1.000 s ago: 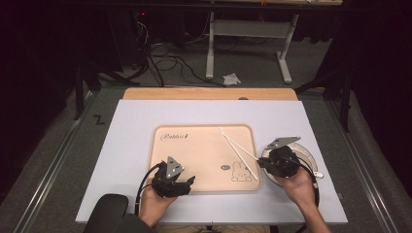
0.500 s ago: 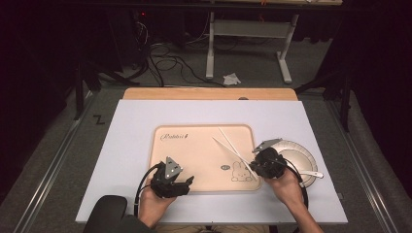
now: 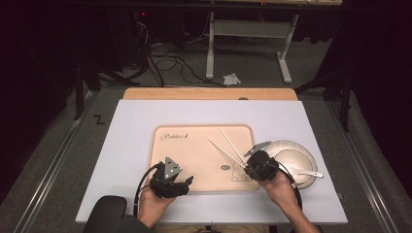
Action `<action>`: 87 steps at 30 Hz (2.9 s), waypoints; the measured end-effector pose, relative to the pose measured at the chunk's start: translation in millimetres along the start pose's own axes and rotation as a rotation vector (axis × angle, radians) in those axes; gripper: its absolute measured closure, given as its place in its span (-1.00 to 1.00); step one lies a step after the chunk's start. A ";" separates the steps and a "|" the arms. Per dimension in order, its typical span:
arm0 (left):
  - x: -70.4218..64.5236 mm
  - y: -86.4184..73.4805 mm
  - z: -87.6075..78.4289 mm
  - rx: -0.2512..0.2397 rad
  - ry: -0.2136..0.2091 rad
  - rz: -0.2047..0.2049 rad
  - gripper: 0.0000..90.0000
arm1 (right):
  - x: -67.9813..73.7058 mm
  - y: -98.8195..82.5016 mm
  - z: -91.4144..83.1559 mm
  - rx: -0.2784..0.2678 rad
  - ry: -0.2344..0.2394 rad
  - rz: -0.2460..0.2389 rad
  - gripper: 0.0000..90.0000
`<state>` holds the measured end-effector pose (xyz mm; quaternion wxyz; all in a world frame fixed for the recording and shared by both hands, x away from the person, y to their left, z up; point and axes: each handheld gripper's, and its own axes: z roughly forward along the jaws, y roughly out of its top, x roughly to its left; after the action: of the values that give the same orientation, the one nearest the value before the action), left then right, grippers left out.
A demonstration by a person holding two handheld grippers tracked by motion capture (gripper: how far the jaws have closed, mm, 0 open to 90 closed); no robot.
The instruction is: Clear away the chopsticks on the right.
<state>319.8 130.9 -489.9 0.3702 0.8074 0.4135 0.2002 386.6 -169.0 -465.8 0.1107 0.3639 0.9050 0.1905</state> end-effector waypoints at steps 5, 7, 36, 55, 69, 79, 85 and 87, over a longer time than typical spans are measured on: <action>0.4 -0.1 -0.4 -0.002 -0.001 -0.003 -0.30 | 2.1 0.7 6.3 0.018 0.005 -0.010 0.88; 0.4 -0.1 -0.4 -0.002 -0.001 -0.002 -0.30 | 2.1 0.8 7.2 0.018 0.006 -0.010 0.88; 0.2 -0.6 -0.6 -0.001 0.001 -0.003 -0.30 | 3.8 2.5 12.1 0.004 0.007 -0.024 0.89; 1.9 -4.1 -4.7 -0.001 0.018 -0.018 -0.30 | 12.2 20.9 29.5 0.014 0.018 -0.073 1.00; 4.9 -10.1 -12.1 -0.002 0.047 -0.044 -0.30 | 2.2 32.4 36.2 0.010 -0.024 -0.031 1.00; 5.7 -13.4 -15.3 -0.004 0.061 -0.058 -0.30 | -4.9 36.2 40.0 -0.009 -0.046 0.009 1.00; 6.4 -14.3 -16.6 -0.004 0.065 -0.060 -0.30 | -6.6 37.7 41.2 -0.013 -0.045 0.030 1.00; 6.5 -14.4 -16.8 -0.004 0.065 -0.062 -0.30 | -7.4 38.1 41.5 -0.014 -0.047 0.026 1.00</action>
<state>305.4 149.0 -490.0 0.3642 0.7865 0.4497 0.2158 429.4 -138.0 -486.6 0.1321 0.3792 0.8959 0.1899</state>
